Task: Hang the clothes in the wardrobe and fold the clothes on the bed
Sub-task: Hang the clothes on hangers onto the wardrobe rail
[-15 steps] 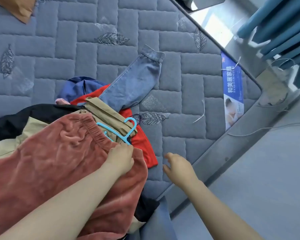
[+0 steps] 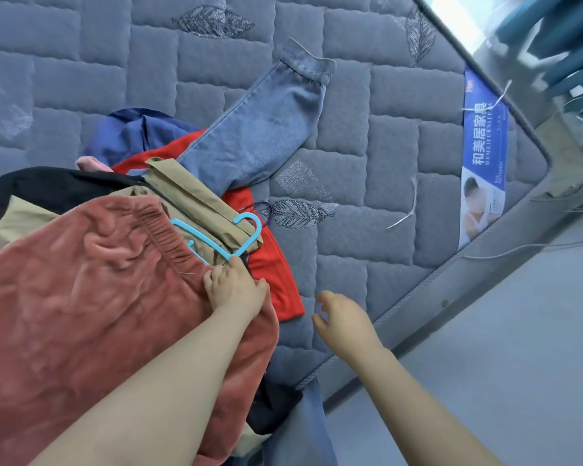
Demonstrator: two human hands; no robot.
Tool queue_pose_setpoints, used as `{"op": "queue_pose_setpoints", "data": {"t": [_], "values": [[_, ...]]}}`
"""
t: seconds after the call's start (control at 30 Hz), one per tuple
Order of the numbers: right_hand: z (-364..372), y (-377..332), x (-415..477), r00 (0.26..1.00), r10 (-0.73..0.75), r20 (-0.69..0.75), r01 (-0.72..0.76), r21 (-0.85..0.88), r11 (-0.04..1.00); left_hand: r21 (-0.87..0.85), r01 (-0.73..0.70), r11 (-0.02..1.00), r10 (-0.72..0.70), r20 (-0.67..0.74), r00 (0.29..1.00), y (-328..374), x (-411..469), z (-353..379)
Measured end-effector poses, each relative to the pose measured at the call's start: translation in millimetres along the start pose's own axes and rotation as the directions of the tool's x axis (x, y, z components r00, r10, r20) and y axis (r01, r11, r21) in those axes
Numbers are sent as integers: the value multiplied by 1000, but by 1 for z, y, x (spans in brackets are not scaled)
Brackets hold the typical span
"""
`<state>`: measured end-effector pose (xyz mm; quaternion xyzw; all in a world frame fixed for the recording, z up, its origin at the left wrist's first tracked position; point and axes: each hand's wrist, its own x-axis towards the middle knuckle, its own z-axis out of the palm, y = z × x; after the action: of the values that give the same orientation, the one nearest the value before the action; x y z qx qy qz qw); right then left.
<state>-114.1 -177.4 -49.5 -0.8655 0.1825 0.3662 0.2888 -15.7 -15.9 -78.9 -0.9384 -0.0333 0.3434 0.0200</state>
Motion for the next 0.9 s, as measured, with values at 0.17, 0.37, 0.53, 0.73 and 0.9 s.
{"op": "queue_pose_setpoints", "data": {"t": [0.17,0.37,0.53,0.73,0.9], "values": [[2,-9,-2,999,-33,-12,33,5,999,13,40,999,-39,-50,998,-19,-2,-13],[4,-29,-13,999,-48,-5,48,-6,999,83,-53,995,63,-131,989,-67,-36,-43],[12,-54,-24,996,-87,-17,87,-33,996,-136,-151,979,122,-196,973,-129,-67,-73],[31,-90,-32,992,-124,4,124,-57,991,-270,-157,950,91,-243,966,-188,-90,-77],[47,-112,-25,994,-112,14,112,14,994,-362,-176,915,63,-302,951,-207,-82,-79]]}}
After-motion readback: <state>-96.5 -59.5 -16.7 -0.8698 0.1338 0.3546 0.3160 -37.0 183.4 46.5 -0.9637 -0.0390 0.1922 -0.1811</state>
